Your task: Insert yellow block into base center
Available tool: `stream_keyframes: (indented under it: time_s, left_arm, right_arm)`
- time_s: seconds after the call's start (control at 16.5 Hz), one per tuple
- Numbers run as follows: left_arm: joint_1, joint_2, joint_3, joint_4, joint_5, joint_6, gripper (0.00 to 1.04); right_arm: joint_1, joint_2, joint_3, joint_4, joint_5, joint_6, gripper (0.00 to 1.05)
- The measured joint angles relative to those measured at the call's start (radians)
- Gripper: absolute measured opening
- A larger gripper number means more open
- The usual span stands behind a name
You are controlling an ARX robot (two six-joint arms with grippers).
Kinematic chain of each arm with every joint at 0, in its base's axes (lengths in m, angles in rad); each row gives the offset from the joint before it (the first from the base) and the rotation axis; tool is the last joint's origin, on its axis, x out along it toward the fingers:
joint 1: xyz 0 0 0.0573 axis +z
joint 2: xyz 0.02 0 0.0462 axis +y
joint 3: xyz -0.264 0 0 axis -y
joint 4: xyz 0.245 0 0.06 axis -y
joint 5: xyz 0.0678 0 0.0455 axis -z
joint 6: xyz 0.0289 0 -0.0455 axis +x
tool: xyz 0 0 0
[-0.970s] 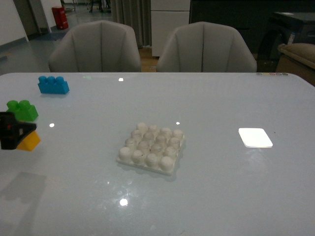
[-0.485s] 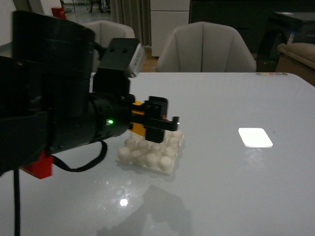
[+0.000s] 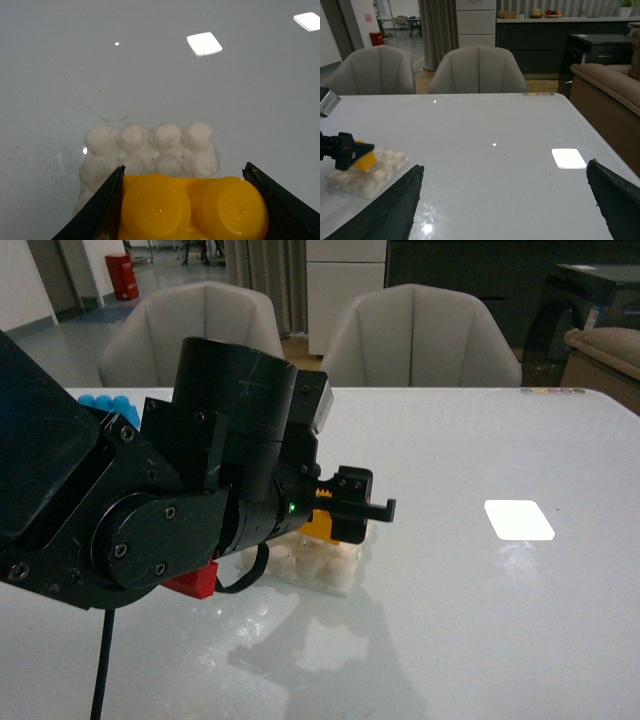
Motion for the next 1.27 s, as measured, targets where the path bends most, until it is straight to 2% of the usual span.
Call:
stream_keyframes:
  time_s: [0.3, 0.73, 1.15, 1.27]
  left_arm:
    - [-0.004, 0.063, 0.036, -0.002, -0.016, -0.028, 0.63]
    - [0.040, 0.106, 0.055, 0.011, -0.027, -0.060, 0.63]
    - [0.055, 0.145, 0.089, -0.023, 0.036, -0.087, 0.63]
    - [0.055, 0.145, 0.094, -0.042, 0.051, -0.105, 0.85]
  right_arm:
    - [0.000, 0.000, 0.000, 0.000, 0.000, 0.000, 0.98]
    - [0.000, 0.000, 0.000, 0.000, 0.000, 0.000, 0.98]
    - [0.000, 0.000, 0.000, 0.000, 0.000, 0.000, 0.98]
    - [0.000, 0.000, 0.000, 0.000, 0.000, 0.000, 0.98]
